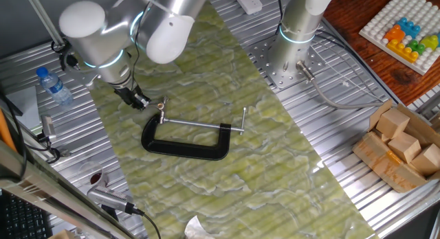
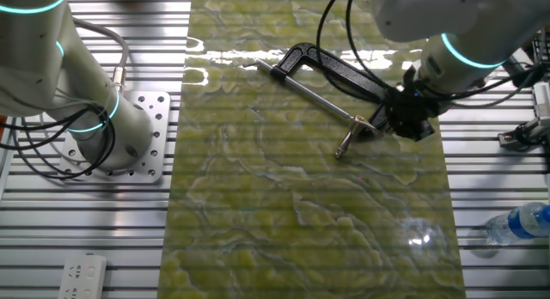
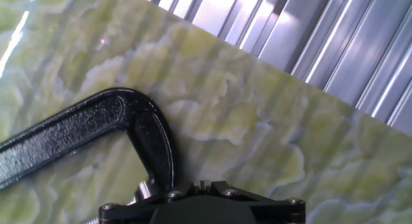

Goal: Turn off the water tap

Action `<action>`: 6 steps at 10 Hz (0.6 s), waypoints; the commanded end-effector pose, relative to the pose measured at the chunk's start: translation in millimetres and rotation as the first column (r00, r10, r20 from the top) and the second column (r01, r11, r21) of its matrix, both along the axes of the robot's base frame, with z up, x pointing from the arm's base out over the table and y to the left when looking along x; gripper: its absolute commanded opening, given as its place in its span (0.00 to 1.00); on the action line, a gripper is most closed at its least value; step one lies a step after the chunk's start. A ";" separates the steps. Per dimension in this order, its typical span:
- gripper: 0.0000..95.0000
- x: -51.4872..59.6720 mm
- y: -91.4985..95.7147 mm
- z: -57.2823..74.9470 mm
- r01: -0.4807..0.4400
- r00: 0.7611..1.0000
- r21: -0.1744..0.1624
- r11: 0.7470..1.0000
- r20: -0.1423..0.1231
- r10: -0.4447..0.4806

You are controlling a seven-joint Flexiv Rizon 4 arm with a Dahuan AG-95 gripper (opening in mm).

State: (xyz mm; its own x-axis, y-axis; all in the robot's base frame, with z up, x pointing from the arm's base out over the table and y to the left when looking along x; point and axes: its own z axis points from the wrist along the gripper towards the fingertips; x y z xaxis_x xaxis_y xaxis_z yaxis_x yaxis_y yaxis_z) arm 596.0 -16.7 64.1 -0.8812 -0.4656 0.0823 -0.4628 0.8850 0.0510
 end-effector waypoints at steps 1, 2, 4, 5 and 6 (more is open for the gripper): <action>0.00 -3.9 -1.5 -3.2 0.004 1.000 0.002 1.000 0.001 -0.004; 0.00 -8.3 -3.2 -5.1 0.007 1.000 0.004 1.000 0.002 -0.007; 0.00 -13.9 -5.3 -4.9 0.004 1.000 0.007 1.000 0.001 -0.004; 0.00 -15.6 -5.9 -3.9 0.005 1.000 0.007 1.000 0.001 -0.005; 0.00 -19.6 -7.3 -1.3 0.007 1.000 0.006 1.000 -0.002 -0.007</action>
